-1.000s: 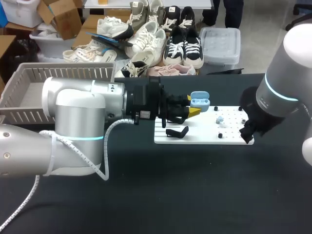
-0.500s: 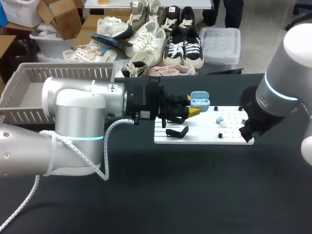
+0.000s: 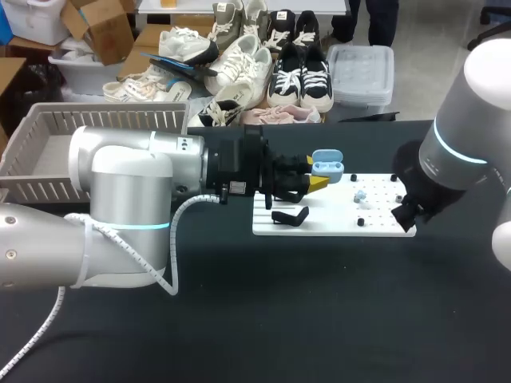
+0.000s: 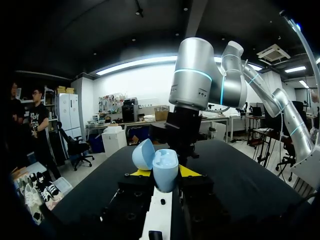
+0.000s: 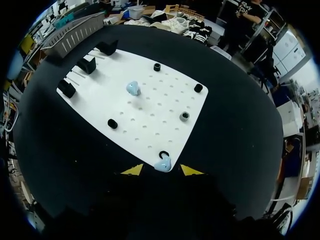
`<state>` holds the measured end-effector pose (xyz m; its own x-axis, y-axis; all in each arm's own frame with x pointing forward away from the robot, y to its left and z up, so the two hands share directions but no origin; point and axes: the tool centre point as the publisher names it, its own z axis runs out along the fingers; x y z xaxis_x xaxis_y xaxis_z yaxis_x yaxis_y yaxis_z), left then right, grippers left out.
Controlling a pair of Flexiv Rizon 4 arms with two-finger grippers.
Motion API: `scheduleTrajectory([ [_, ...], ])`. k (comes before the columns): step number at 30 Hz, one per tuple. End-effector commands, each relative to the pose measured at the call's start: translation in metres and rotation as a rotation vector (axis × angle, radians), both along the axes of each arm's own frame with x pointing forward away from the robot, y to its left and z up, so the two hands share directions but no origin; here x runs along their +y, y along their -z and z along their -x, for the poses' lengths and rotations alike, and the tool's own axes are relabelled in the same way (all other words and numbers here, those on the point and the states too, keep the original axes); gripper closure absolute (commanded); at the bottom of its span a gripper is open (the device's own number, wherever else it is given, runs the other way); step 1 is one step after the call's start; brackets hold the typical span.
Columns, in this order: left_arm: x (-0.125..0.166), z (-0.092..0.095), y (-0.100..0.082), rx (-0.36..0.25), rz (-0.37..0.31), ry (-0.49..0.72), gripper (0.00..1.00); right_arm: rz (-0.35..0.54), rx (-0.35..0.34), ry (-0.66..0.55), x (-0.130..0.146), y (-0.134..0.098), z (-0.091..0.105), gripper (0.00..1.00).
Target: Pick up each earbud case from the left stands, insert the matching earbuds, close the lid, and place the case in the box.
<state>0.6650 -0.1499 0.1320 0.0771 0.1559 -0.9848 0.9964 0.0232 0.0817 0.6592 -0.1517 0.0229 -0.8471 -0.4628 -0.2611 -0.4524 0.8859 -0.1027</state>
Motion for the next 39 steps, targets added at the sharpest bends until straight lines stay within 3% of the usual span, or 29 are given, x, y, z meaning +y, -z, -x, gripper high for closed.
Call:
scheduleTrajectory([
  [1,-0.0001,0.002,0.0008,-0.003,0.003,-0.008,1.0,0.003,-0.002,0.004,0.0021,0.002,-0.0011,0.62],
  [23,-0.0001,0.002,0.0008,-0.003,0.003,-0.008,1.0,-0.001,0.004,0.006,0.0029,0.0036,-0.0031,0.73],
  [26,-0.0001,0.002,0.0008,-0.003,0.003,-0.008,1.0,0.001,0.005,0.006,0.0031,0.0037,-0.0035,0.82],
  [36,-0.0001,0.002,0.0008,-0.003,0.003,-0.008,1.0,-0.001,0.011,0.008,0.0034,0.0051,-0.0049,0.87],
  [39,-0.0001,0.002,0.0008,-0.003,0.003,-0.008,1.0,0.0,0.01,0.009,0.0029,0.0045,-0.0055,1.0],
])
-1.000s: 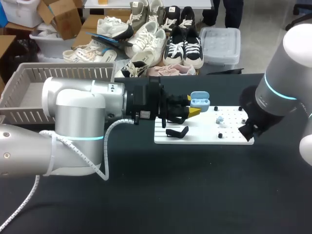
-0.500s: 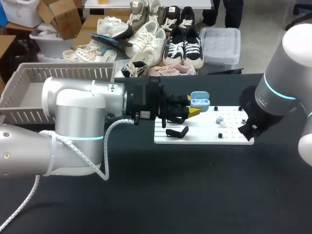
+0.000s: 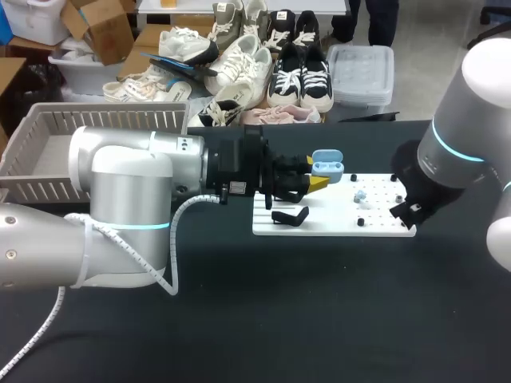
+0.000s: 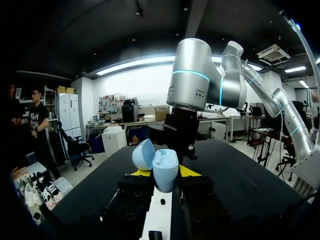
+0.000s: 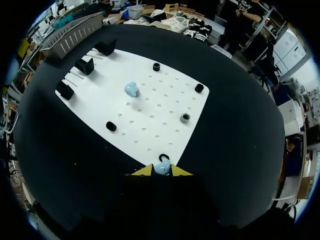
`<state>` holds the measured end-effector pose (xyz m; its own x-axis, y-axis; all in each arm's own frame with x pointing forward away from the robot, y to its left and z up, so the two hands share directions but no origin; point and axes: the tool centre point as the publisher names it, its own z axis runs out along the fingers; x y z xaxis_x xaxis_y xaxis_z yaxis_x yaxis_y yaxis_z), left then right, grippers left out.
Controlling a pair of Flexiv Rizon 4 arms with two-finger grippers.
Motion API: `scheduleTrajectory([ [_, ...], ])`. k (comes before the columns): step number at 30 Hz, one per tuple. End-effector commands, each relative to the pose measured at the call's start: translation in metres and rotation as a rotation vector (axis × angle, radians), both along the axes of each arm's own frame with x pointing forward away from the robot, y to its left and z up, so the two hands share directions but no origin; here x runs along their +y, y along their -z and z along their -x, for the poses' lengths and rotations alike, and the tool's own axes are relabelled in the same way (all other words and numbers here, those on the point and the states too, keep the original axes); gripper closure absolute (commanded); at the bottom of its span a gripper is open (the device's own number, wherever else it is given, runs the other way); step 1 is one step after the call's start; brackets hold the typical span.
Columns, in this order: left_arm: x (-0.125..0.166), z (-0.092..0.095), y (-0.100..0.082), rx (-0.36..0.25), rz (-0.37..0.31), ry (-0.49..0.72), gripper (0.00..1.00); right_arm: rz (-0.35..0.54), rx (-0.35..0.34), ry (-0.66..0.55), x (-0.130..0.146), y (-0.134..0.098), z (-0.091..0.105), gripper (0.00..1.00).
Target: Pick up each earbud case from the left stands, insert the matching earbuds, close the lid, and place the case in the box.
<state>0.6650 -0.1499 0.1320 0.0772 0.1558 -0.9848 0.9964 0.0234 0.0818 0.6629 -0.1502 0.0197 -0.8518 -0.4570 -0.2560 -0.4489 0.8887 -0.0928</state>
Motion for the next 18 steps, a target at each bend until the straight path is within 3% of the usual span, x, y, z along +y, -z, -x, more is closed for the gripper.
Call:
scheduleTrajectory([
  [1,0.0,0.002,0.001,-0.003,0.003,-0.008,1.0,0.006,0.0,0.005,0.001,0.001,-0.002,1.0],
  [18,0.0,0.002,0.001,-0.003,0.003,-0.008,1.0,0.015,-0.017,0.001,0.001,-0.015,0.005,1.0],
])
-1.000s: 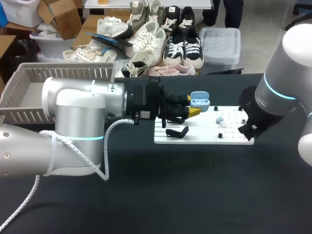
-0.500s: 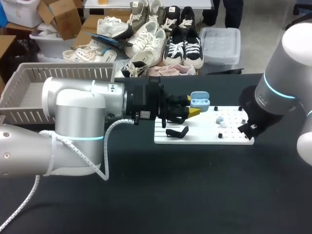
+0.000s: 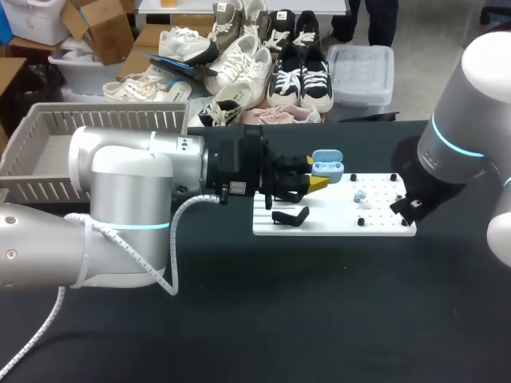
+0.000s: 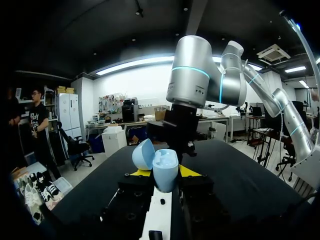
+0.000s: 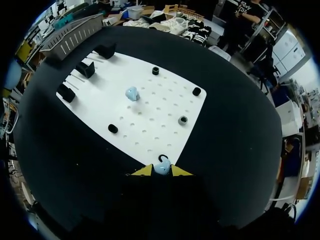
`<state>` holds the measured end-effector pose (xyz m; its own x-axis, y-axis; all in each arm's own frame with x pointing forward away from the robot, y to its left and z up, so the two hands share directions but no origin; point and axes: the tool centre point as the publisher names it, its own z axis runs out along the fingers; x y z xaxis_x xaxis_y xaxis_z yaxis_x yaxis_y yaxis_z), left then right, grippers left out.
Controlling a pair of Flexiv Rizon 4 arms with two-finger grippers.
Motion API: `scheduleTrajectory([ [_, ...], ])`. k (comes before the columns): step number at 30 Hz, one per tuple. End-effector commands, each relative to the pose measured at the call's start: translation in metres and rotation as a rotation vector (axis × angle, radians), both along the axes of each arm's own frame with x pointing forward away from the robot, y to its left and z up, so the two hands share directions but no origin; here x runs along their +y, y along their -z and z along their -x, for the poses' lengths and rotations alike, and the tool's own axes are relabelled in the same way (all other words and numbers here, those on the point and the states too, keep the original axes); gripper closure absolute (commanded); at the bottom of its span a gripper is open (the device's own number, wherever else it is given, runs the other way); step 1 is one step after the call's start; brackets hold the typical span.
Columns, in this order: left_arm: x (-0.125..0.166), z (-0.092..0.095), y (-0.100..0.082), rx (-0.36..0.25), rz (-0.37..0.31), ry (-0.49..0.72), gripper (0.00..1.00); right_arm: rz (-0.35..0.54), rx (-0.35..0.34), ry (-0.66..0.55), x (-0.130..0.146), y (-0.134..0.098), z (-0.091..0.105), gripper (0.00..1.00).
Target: Pick up each earbud case from the left stands, insert the matching earbuds, close the lid, and place the case in the box.
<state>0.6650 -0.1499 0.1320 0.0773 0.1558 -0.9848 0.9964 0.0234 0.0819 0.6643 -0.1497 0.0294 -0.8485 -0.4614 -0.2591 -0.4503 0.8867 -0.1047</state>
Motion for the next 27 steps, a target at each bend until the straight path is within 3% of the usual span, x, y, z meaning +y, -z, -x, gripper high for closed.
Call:
scheduleTrajectory([
  [1,-0.0001,0.0019,0.0007,-0.003,0.003,-0.008,1.0,0.005,-0.01,0.001,0.0014,-0.0072,0.0076,1.0],
  [6,-0.0001,0.0019,0.0007,-0.003,0.003,-0.008,1.0,-0.028,-0.03,-0.004,0.0036,-0.0161,0.0106,1.0],
  [27,-0.0001,0.0019,0.0007,-0.003,0.003,-0.008,1.0,-0.028,-0.03,-0.004,0.0036,-0.0161,0.0106,1.0],
])
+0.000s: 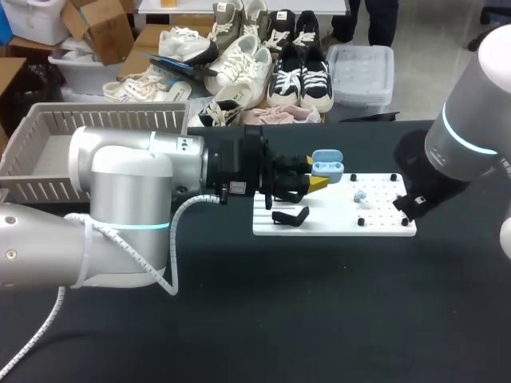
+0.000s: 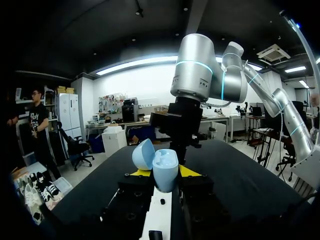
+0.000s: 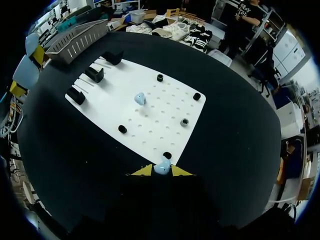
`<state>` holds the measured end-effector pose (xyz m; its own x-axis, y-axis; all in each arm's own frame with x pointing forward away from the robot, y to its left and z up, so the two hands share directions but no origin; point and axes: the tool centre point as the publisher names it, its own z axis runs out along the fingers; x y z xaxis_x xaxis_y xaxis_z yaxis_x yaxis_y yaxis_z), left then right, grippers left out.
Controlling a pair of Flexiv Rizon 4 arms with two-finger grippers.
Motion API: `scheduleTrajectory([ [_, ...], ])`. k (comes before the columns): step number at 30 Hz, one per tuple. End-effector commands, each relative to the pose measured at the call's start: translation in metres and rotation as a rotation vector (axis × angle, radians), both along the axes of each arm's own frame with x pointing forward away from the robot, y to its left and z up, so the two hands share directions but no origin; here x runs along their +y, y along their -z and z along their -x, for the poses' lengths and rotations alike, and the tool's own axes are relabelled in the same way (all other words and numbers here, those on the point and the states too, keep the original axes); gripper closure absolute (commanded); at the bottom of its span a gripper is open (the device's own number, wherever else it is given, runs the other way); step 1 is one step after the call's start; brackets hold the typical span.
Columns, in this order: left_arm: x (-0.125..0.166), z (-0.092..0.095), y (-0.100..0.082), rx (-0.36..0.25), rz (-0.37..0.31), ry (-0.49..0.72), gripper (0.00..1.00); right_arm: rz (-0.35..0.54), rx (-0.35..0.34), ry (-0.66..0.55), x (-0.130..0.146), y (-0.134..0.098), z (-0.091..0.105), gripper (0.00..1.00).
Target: Pick up each earbud case from the left stands, insert the matching earbuds, close the lid, and place the case in the box.
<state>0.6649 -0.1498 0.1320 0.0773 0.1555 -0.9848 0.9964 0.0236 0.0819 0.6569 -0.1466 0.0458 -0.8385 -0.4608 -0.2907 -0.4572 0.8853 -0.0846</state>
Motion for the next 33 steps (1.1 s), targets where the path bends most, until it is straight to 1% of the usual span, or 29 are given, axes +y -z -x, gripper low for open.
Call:
scheduleTrajectory([
  [1,0.0,0.002,0.001,-0.003,0.003,-0.008,1.0,0.004,-0.01,0.006,0.0,0.0,0.003,1.0],
  [9,0.0,0.002,0.001,-0.003,0.003,-0.008,1.0,0.004,-0.01,0.006,0.0,0.0,0.003,1.0],
  [14,0.0,0.002,0.001,-0.003,0.003,-0.008,1.0,0.004,0.023,0.127,-0.011,0.006,0.002,1.0],
  [15,0.0,0.002,0.001,-0.003,0.003,-0.008,1.0,-0.001,0.038,0.174,-0.013,0.006,0.002,1.0],
  [16,0.0,0.002,0.001,-0.003,0.003,-0.008,1.0,-0.003,0.037,0.19,-0.015,0.005,0.002,1.0],
  [18,0.0,0.002,0.001,-0.003,0.003,-0.008,1.0,-0.01,0.05,0.27,-0.018,0.002,0.003,1.0],
  [19,0.0,0.002,0.001,-0.003,0.003,-0.008,1.0,-0.017,0.043,0.287,-0.019,0.001,0.004,1.0],
  [22,0.0,0.002,0.001,-0.003,0.003,-0.008,1.0,-0.019,0.05,0.365,-0.019,-0.004,0.007,1.0],
  [24,0.0,0.002,0.001,-0.003,0.003,-0.008,1.0,-0.022,0.068,0.432,-0.019,-0.006,0.009,1.0],
  [25,0.0,0.002,0.001,-0.003,0.003,-0.008,1.0,-0.015,0.064,0.447,-0.018,-0.008,0.01,1.0],
  [26,0.0,0.002,0.001,-0.003,0.003,-0.008,1.0,-0.007,0.072,0.489,-0.017,-0.009,0.011,1.0],
  [27,0.0,0.002,0.001,-0.003,0.003,-0.008,1.0,-0.018,0.076,0.501,-0.017,-0.011,0.012,1.0],
  [28,0.0,0.002,0.001,-0.003,0.003,-0.008,1.0,-0.011,0.079,0.539,-0.016,-0.013,0.014,1.0],
  [30,0.0,0.002,0.001,-0.003,0.003,-0.008,1.0,-0.03,0.095,0.589,-0.015,-0.016,0.017,1.0],
  [33,0.0,0.002,0.001,-0.003,0.003,-0.008,1.0,-0.033,0.104,0.67,-0.013,-0.023,0.022,1.0],
])
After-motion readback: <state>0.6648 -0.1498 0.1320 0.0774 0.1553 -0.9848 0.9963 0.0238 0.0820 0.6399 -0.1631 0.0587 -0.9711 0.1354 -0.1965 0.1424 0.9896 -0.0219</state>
